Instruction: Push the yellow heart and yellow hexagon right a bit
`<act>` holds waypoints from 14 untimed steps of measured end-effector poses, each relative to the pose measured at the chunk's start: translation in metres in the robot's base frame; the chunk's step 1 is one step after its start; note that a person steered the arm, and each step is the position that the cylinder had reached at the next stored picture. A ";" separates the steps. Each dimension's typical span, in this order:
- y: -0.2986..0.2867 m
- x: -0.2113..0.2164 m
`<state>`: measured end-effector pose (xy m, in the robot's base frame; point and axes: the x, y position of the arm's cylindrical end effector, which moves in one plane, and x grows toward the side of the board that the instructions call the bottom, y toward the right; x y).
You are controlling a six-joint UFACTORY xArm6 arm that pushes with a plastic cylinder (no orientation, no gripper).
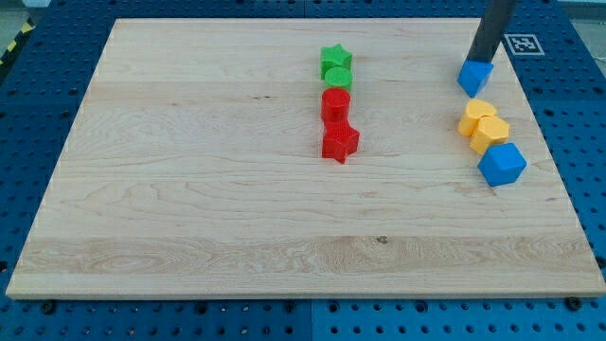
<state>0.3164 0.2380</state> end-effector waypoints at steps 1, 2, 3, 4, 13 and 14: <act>-0.003 0.015; -0.037 0.014; -0.086 0.016; -0.087 0.032; -0.057 0.096; -0.043 0.115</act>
<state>0.4312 0.1955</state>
